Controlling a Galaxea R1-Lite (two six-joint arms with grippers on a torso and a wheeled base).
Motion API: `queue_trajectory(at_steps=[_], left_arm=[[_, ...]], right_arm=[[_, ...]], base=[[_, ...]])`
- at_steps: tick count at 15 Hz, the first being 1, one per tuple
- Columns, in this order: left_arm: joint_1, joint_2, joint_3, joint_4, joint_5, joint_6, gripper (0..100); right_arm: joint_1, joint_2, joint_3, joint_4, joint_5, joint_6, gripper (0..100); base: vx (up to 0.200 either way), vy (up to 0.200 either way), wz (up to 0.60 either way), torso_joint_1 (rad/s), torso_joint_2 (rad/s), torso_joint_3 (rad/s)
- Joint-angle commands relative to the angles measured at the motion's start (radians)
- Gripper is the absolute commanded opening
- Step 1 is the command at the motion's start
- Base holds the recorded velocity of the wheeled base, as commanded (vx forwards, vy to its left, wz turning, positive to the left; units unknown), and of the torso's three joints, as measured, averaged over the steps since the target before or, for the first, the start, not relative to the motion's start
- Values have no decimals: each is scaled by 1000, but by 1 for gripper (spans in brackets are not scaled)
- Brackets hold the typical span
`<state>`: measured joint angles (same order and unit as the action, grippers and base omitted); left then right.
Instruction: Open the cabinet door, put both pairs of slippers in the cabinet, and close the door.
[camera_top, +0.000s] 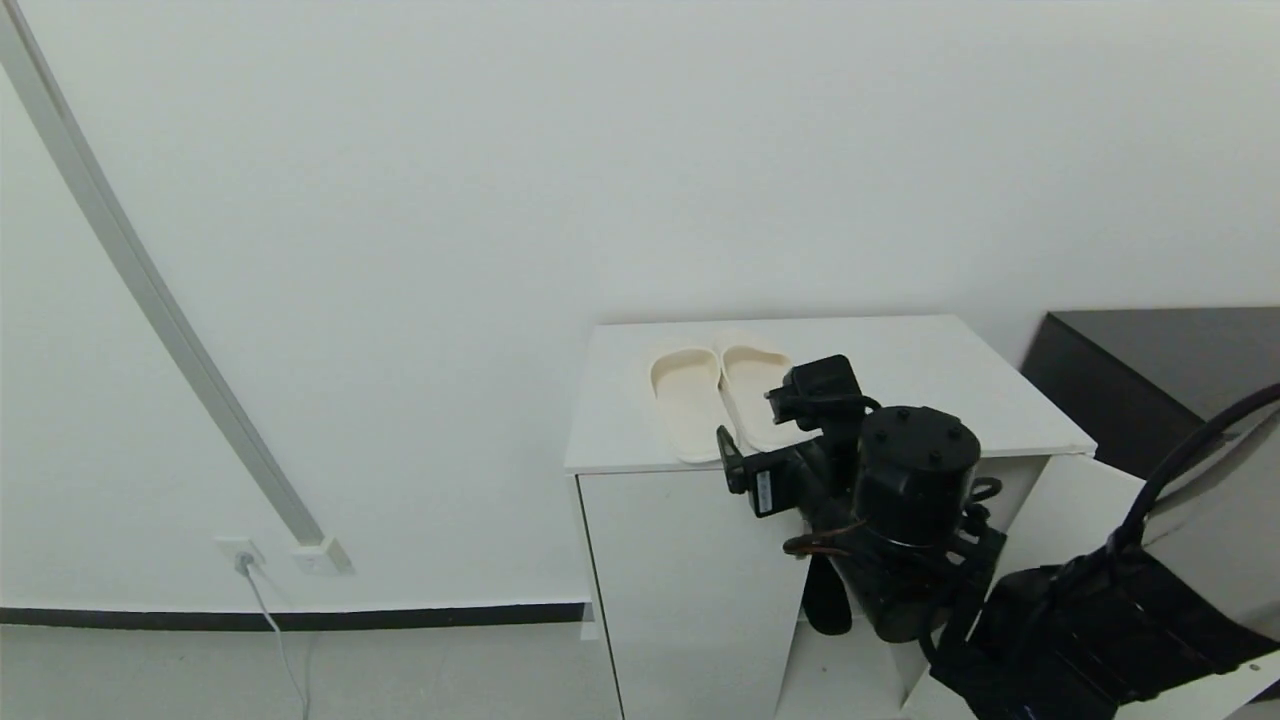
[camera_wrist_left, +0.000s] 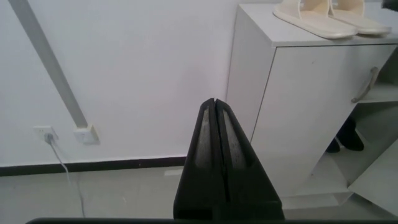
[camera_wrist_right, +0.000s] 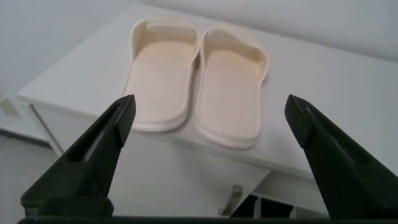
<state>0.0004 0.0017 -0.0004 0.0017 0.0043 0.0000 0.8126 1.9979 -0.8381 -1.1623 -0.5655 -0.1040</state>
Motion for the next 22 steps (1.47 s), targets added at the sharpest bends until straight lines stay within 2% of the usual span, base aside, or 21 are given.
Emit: queue_trajectory(at_steps=[1,2,3,5,11,15,18,22], left_arm=[[1,0,-1,0,0,0,0],[1,0,-1,0,0,0,0],[1,0,0,0,2,0,0],[1,0,0,0,0,0,0],[1,0,0,0,0,-2,0],[1,0,-1,0,0,-2,0],[1,0,-1,0,0,-2,0],[1,0,0,0,0,-2,0]], right_arm=[[0,-39,-141,225,-1,110,100],[4,-65,-184,345,-1,159,100],[5,-96,-266,540,-1,241,100],[22,-113,-355,699,-1,317,100],[28,-62,-355,698,-7,326,100],[28,-4,-291,590,1,322,100],[30,50,-286,573,4,322,100],[11,128,-369,563,42,317,100]], base=[[0,0,0,0,0,0],[0,0,0,0,0,0],[0,0,0,0,0,0],[0,0,0,0,0,0],[167,0,0,-5,4,5],[200,0,0,6,5,2],[0,0,0,0,0,0],[0,0,0,0,0,0]])
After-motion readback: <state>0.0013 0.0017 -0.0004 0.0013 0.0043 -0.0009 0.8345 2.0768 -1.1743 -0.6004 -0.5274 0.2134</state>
